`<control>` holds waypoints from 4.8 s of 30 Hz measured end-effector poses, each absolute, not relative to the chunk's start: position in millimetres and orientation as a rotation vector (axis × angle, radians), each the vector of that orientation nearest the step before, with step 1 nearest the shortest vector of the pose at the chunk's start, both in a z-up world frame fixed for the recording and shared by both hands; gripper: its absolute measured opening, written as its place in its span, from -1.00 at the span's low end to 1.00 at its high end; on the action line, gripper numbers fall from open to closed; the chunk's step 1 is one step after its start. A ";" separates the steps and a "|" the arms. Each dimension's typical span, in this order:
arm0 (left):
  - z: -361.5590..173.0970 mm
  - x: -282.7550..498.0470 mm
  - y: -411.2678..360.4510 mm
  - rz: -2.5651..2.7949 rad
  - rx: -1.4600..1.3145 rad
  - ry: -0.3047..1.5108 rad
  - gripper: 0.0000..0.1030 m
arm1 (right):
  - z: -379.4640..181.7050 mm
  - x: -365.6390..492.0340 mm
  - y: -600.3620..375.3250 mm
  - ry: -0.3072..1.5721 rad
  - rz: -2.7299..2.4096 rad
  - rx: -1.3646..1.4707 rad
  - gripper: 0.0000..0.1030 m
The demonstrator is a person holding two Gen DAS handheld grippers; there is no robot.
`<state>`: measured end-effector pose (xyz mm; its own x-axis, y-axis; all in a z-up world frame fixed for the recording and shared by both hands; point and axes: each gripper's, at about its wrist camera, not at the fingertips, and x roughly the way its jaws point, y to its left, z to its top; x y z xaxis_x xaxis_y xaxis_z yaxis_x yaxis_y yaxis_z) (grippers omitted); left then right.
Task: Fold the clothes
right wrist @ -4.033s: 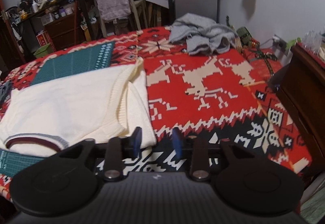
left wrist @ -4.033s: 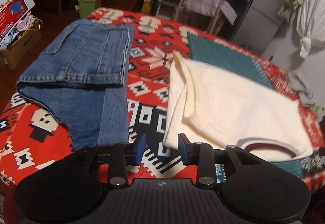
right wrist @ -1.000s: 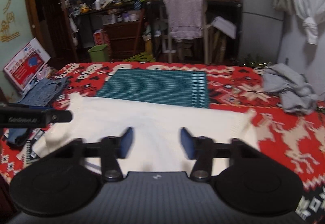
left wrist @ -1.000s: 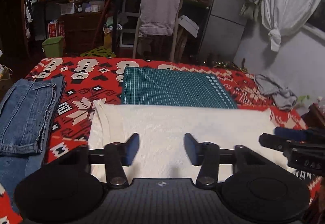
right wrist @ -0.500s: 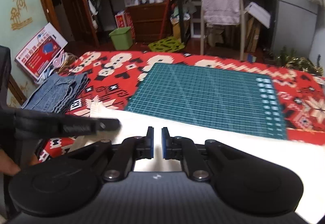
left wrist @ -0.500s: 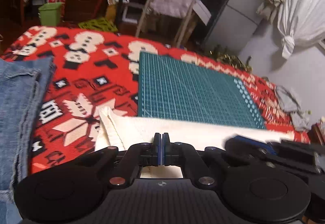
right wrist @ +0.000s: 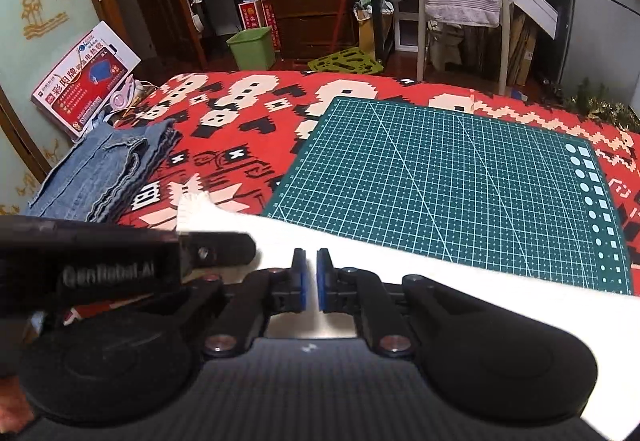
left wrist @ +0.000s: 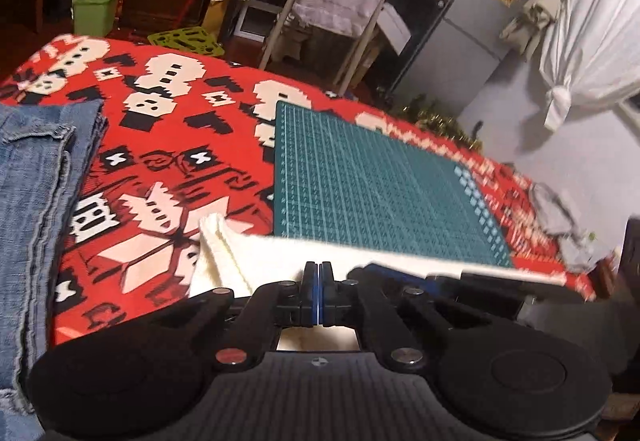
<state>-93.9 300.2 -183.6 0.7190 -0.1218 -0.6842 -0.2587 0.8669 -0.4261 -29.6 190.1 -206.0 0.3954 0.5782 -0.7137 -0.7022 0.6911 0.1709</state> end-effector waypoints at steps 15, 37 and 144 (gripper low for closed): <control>-188.4 -88.8 297.4 0.088 -0.511 0.806 -0.98 | -202.5 -9.2 124.8 0.845 0.644 -0.084 -0.85; -179.0 -76.7 272.4 0.177 -0.348 0.843 -0.98 | -203.7 42.8 -70.1 0.812 0.262 0.094 -0.85; -176.1 -249.5 241.8 0.280 -0.387 0.822 -0.85 | -195.2 -132.0 -55.5 0.793 0.659 -0.205 -0.79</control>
